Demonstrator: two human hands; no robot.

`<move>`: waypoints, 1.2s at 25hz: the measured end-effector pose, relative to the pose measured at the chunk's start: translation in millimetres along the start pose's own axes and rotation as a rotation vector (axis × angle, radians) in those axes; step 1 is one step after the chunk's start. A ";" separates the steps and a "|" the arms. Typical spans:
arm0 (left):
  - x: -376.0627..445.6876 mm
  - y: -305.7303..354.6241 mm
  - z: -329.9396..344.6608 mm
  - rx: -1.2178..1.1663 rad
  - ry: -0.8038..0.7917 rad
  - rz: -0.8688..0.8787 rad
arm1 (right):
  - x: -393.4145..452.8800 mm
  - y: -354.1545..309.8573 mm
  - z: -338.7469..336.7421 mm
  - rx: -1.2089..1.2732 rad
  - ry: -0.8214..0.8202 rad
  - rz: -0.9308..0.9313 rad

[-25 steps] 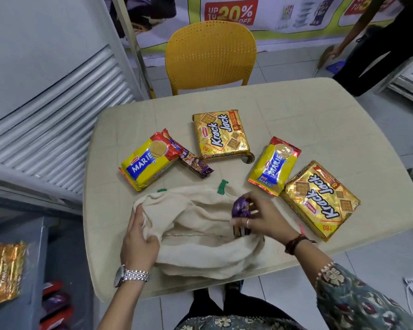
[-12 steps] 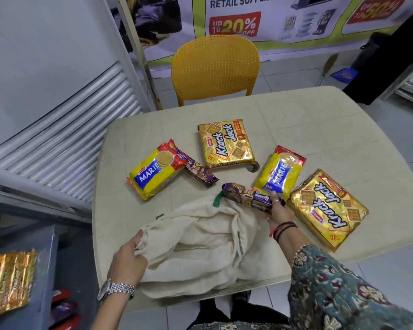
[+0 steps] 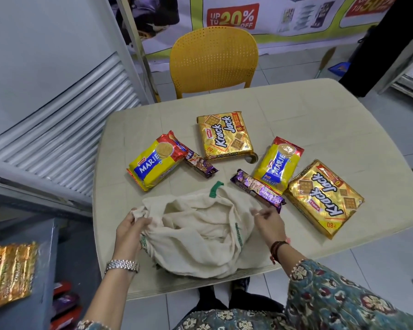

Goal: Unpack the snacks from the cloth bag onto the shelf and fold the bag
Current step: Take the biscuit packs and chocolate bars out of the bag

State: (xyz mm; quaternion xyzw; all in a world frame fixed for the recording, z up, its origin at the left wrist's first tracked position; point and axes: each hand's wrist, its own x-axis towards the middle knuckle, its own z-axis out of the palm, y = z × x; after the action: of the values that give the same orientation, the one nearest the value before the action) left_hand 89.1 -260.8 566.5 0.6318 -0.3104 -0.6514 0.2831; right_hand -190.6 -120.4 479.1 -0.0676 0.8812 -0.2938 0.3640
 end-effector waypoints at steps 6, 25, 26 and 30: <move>4.7 17.4 20.2 0.315 -0.048 0.161 | -31.8 -5.7 8.8 -0.906 -0.242 -0.293; 94.3 106.9 -0.3 -0.045 -0.143 0.173 | 10.3 -158.5 -75.8 0.453 -0.218 -0.061; 100.1 91.7 1.3 -0.043 -0.127 0.183 | 9.8 -149.0 -68.6 0.397 -0.200 -0.051; 103.0 -9.7 -3.8 0.269 0.055 0.110 | 4.3 -81.5 -40.9 0.080 -0.087 -0.149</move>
State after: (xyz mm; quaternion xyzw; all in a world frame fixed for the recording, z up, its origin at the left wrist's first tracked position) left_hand 88.9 -333.1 492.3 0.6638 -0.4210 -0.5698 0.2396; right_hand -229.3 -169.4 545.7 -0.1311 0.8448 -0.3516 0.3813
